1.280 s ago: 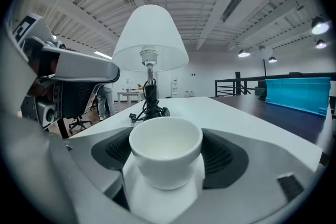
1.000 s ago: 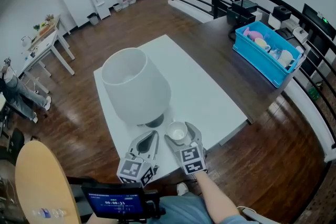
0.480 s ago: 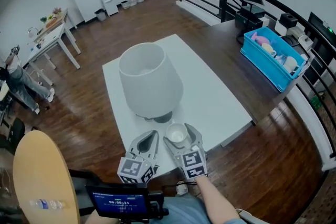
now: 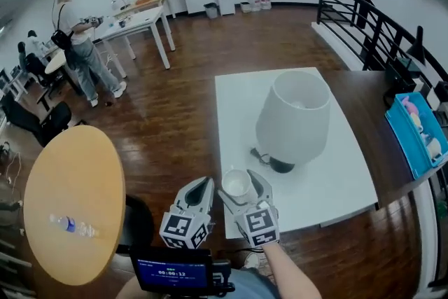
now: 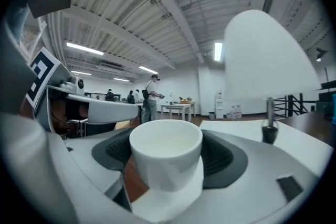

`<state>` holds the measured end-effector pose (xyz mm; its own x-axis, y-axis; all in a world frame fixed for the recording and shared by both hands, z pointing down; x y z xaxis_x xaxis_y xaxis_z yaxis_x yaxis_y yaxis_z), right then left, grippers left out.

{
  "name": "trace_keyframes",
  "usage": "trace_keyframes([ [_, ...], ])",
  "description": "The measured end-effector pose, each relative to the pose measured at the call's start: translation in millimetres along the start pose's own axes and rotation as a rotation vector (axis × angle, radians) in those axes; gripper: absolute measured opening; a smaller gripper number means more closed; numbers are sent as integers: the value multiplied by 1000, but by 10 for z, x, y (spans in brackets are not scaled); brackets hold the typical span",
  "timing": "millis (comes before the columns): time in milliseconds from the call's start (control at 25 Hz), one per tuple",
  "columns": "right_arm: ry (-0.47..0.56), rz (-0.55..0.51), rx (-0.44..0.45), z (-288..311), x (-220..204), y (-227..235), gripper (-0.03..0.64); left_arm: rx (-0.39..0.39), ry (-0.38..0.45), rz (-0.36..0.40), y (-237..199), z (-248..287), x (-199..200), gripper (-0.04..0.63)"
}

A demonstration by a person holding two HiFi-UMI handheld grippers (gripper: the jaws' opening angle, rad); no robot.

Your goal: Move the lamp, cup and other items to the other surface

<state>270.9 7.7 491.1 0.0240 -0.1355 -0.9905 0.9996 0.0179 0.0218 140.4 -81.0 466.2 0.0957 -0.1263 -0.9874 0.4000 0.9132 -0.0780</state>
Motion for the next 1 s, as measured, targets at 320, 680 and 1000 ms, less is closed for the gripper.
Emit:
trace_keyframes([
  [320, 20, -83, 314, 874, 268, -1367, 396, 338, 68, -27, -1117, -1224, 4, 11],
  [680, 18, -142, 629, 1632, 357, -2835, 396, 664, 98, -65, -1929, -2512, -94, 11],
  [1000, -26, -155, 775, 2043, 174, -3846, 396, 800, 80, -77, -2365, -3350, -289, 11],
])
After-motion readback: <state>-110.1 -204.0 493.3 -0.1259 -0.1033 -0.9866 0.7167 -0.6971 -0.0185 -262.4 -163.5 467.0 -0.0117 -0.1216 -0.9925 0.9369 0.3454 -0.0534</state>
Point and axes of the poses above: the fingertips, and each gripper's own axes: z forward along the fingers, y to its right, x out of its top, the point moved 9 cm from there along -z, backward along the fingers, and after that the axes turned 2 degrees about x, right-handed, at the moved point
